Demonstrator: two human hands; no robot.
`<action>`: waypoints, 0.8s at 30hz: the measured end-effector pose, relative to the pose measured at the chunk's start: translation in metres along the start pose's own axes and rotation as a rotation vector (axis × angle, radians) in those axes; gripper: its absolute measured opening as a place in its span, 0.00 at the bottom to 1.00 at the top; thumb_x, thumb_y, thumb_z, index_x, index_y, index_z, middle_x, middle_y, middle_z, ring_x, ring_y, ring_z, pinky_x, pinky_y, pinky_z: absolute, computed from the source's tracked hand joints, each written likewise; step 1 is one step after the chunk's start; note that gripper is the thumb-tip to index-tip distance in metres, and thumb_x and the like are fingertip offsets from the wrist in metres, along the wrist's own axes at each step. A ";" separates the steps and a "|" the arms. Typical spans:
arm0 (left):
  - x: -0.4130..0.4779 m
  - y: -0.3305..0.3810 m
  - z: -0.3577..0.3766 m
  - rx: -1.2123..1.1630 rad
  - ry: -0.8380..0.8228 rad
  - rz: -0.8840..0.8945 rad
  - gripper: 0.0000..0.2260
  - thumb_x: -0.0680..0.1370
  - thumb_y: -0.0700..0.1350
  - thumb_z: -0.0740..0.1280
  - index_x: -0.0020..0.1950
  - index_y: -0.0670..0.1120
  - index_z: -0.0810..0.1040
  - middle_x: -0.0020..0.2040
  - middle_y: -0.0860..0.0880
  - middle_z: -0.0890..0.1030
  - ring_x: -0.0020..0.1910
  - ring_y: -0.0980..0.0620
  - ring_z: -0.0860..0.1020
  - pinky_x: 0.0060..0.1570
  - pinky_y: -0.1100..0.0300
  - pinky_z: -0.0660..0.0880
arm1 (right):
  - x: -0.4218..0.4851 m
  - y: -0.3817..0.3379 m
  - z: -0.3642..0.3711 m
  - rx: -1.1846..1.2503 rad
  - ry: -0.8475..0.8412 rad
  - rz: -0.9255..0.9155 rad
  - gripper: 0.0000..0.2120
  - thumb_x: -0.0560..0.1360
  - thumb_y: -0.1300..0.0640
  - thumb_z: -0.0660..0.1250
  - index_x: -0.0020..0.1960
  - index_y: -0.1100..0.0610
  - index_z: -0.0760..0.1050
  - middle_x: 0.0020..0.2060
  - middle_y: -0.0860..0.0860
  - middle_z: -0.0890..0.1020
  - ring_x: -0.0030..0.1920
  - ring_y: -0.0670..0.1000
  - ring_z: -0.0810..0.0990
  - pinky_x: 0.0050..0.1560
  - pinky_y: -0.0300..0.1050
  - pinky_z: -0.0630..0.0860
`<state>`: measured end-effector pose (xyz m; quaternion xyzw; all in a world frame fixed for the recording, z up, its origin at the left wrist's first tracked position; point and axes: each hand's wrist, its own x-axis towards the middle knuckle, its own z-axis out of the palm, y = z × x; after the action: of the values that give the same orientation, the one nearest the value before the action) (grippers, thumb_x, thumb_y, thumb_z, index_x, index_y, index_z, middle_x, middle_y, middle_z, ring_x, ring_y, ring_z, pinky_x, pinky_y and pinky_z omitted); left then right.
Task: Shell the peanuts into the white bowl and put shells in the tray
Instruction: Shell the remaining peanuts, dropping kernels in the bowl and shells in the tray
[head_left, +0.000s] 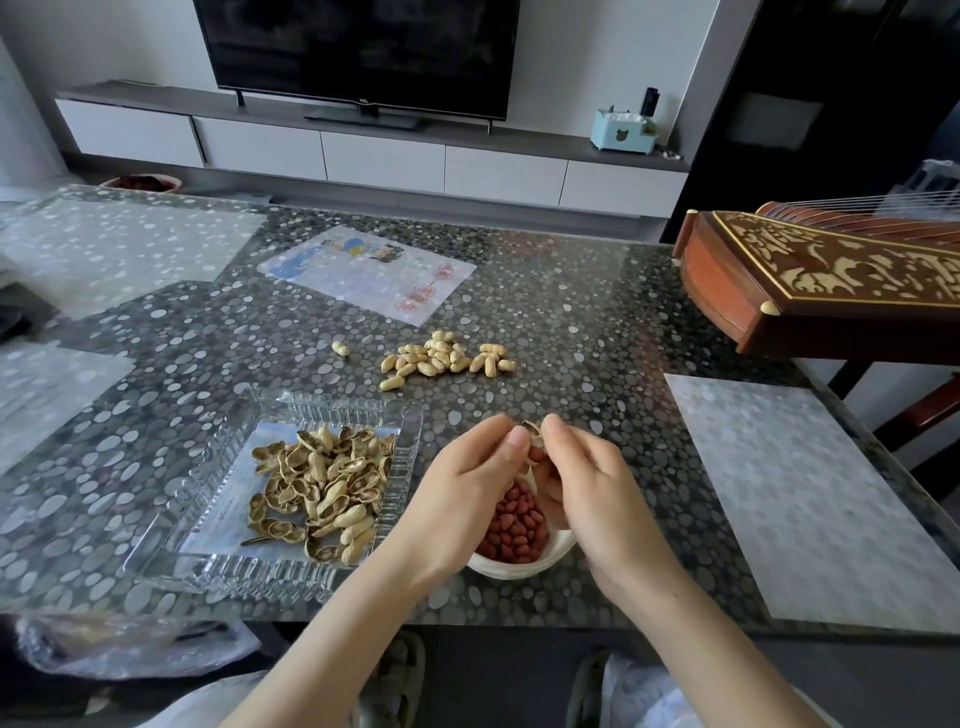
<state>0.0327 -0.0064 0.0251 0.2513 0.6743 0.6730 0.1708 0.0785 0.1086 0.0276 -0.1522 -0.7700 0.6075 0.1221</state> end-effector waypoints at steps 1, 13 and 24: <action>0.001 -0.001 -0.002 -0.022 0.004 -0.026 0.13 0.81 0.48 0.59 0.40 0.43 0.74 0.37 0.52 0.76 0.40 0.55 0.75 0.49 0.52 0.73 | 0.002 0.001 -0.002 0.047 -0.012 0.095 0.21 0.81 0.47 0.57 0.33 0.52 0.76 0.25 0.43 0.76 0.32 0.42 0.76 0.37 0.41 0.72; 0.015 -0.005 -0.011 0.884 0.144 -0.035 0.20 0.78 0.58 0.60 0.39 0.44 0.79 0.33 0.48 0.78 0.30 0.56 0.70 0.29 0.63 0.63 | 0.015 0.001 -0.024 0.079 0.009 0.209 0.21 0.82 0.50 0.54 0.34 0.59 0.68 0.22 0.48 0.62 0.21 0.45 0.59 0.24 0.38 0.56; 0.018 -0.003 -0.067 0.552 0.400 -0.266 0.13 0.75 0.44 0.63 0.31 0.41 0.71 0.27 0.47 0.68 0.27 0.50 0.63 0.33 0.57 0.59 | 0.013 0.000 -0.006 -0.163 -0.070 -0.086 0.18 0.78 0.46 0.60 0.36 0.56 0.74 0.22 0.44 0.71 0.24 0.43 0.69 0.28 0.39 0.67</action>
<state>-0.0205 -0.0513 0.0267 0.0614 0.8775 0.4733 0.0471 0.0691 0.1191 0.0290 -0.1071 -0.8265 0.5420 0.1081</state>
